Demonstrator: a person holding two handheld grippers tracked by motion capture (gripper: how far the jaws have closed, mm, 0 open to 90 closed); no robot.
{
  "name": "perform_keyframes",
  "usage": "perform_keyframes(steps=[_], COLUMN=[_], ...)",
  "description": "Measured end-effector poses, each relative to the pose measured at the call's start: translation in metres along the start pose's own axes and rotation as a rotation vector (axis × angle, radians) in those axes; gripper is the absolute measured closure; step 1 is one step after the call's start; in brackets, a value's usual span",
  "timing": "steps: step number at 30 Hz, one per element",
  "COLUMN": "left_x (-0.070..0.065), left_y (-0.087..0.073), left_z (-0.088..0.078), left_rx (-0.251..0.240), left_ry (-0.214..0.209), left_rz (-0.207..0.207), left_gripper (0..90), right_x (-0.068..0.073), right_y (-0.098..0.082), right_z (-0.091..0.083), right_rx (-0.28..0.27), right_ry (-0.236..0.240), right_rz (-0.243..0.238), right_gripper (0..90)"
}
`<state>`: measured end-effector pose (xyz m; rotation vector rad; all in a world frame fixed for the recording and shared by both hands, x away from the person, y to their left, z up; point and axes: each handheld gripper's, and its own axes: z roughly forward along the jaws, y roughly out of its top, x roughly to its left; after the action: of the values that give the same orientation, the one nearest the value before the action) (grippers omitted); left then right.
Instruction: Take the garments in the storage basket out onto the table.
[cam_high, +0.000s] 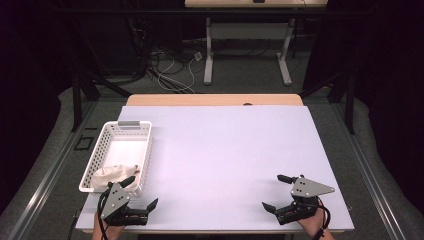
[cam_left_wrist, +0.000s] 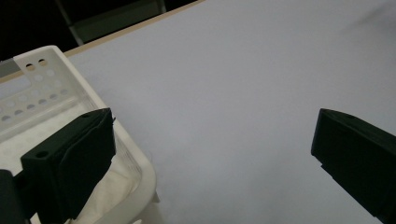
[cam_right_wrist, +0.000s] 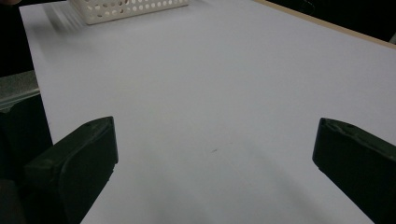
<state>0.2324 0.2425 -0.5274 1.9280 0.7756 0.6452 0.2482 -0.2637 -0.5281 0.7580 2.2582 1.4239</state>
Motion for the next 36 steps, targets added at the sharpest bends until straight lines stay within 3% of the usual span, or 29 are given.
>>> perform_keyframes(steps=[4, 11, 18, 29, 32, 34, 36], left_x=[0.0, 0.0, -0.004, -0.002, -0.001, 0.001, 0.002], left_y=[0.0, 0.001, 0.006, 0.021, 0.024, 0.026, 0.028], left_z=[0.0, 0.001, 0.004, 0.01, 0.013, 0.015, 0.017], left_rx=[0.005, 0.012, 0.045, 0.115, 0.127, 0.138, 0.139], left_ry=[0.003, -0.001, -0.017, -0.021, -0.026, -0.017, -0.022], left_rz=[0.012, -0.004, -0.001, 0.062, 0.062, 0.093, 0.087], left_gripper=[0.3, 0.3, 0.3, 0.3, 0.3, 0.3, 0.4], right_x=[0.0, 0.001, 0.002, 0.002, 0.002, 0.002, 0.002], right_y=[0.0, 0.0, 0.0, 0.0, 0.0, 0.0, 0.0], right_z=[0.0, 0.002, 0.001, 0.003, 0.002, 0.003, 0.003], right_rx=[0.0, 0.007, 0.002, 0.015, 0.015, 0.015, 0.017], right_ry=[0.002, 0.008, 0.006, 0.011, 0.012, 0.013, 0.012], right_rz=[0.0, -0.005, -0.004, -0.008, -0.01, -0.009, -0.008], right_gripper=[0.0, 0.0, 0.0, 0.0, 0.0, 0.0, 0.0])
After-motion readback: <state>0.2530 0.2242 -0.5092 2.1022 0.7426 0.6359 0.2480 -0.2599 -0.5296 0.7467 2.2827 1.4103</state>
